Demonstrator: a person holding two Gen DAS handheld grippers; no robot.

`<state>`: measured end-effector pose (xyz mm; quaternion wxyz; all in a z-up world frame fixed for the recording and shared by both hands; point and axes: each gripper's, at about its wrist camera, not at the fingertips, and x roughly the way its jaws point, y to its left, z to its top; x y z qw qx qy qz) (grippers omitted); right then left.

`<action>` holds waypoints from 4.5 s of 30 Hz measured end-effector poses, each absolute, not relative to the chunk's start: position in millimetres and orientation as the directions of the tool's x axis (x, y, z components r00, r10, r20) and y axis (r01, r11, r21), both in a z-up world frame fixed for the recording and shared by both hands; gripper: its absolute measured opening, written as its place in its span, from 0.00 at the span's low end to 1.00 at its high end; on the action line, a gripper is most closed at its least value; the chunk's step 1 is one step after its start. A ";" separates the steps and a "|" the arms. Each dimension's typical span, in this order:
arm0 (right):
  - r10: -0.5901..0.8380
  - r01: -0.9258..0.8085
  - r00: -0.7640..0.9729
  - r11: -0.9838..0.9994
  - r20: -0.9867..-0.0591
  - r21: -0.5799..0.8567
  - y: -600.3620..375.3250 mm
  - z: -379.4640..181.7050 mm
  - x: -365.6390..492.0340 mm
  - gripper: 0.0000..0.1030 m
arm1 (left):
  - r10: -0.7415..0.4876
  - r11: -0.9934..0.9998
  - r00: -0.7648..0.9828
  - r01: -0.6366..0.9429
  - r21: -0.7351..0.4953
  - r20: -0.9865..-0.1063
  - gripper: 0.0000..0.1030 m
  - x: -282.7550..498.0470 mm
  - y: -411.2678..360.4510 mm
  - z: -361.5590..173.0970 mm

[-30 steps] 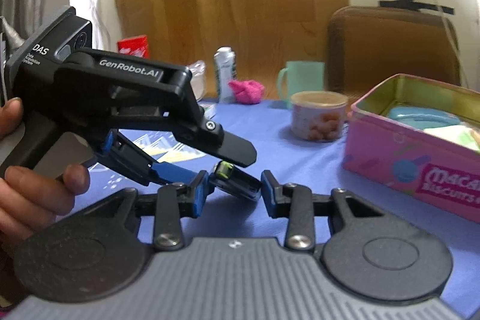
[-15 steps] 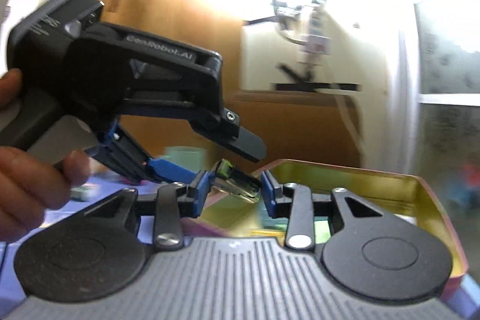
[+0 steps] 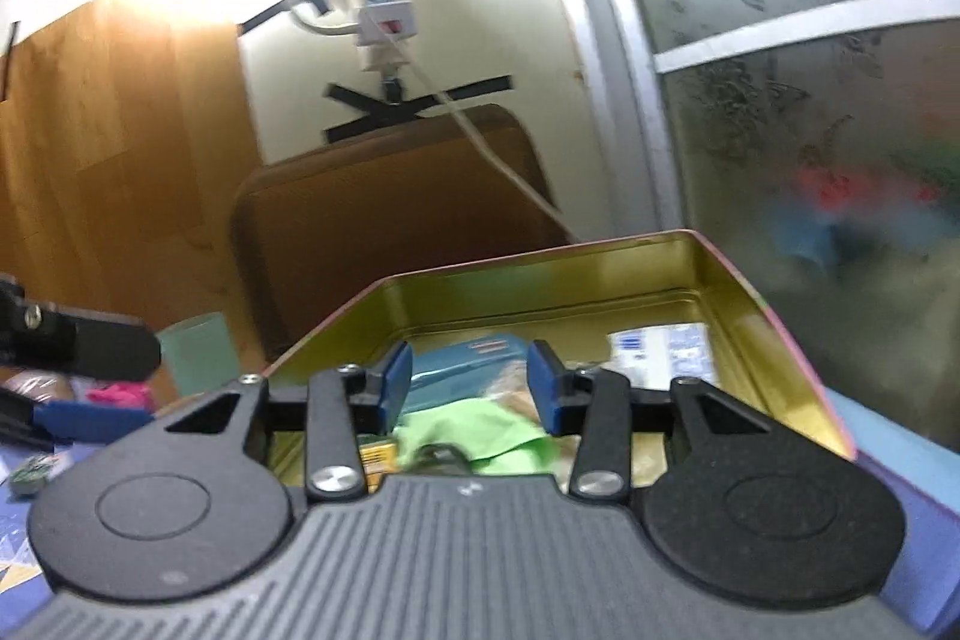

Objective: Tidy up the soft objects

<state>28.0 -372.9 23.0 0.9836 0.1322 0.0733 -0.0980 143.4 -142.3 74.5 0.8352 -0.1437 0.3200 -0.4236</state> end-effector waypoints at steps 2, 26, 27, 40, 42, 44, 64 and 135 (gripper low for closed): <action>-0.139 0.176 0.976 0.957 -0.166 0.231 -358.4 25.2 31.7 0.45 | -0.784 0.621 0.478 0.614 -0.488 -0.396 0.77 133.9 -121.8 74.5; 0.227 -0.244 0.935 0.969 -0.272 -0.030 -182.5 8.2 39.9 0.54 | -0.283 0.945 0.863 0.177 -0.273 -0.418 0.88 93.4 82.6 -5.3; 0.244 -0.265 0.928 0.963 -0.282 -0.039 -177.7 9.1 42.8 0.54 | -0.276 0.942 0.867 0.157 -0.298 -0.416 0.87 95.0 89.1 -7.0; 0.415 -0.458 0.813 0.889 -0.409 -0.009 -101.4 20.9 146.1 0.76 | -0.269 0.908 0.892 0.110 -0.403 -0.364 0.86 93.9 109.8 -9.8; 0.419 -0.454 0.793 0.891 -0.441 0.031 -90.8 21.2 172.0 0.80 | -0.271 0.906 0.894 0.111 -0.409 -0.357 0.86 93.1 111.0 -9.6; 0.433 -0.462 0.774 0.885 -0.463 0.056 -80.6 19.3 190.7 0.88 | -0.278 0.899 0.892 0.111 -0.423 -0.357 0.86 94.0 113.1 -10.5; 0.406 -0.487 0.726 0.873 -0.555 0.002 -61.0 -0.7 202.6 0.45 | -0.306 0.885 0.867 0.108 -0.452 -0.394 0.87 102.2 115.8 -15.5; 0.416 -0.416 0.772 0.902 -0.480 0.112 -199.4 -18.8 23.5 0.64 | -0.339 0.919 0.809 0.175 -0.353 -0.481 0.88 104.8 91.1 -16.7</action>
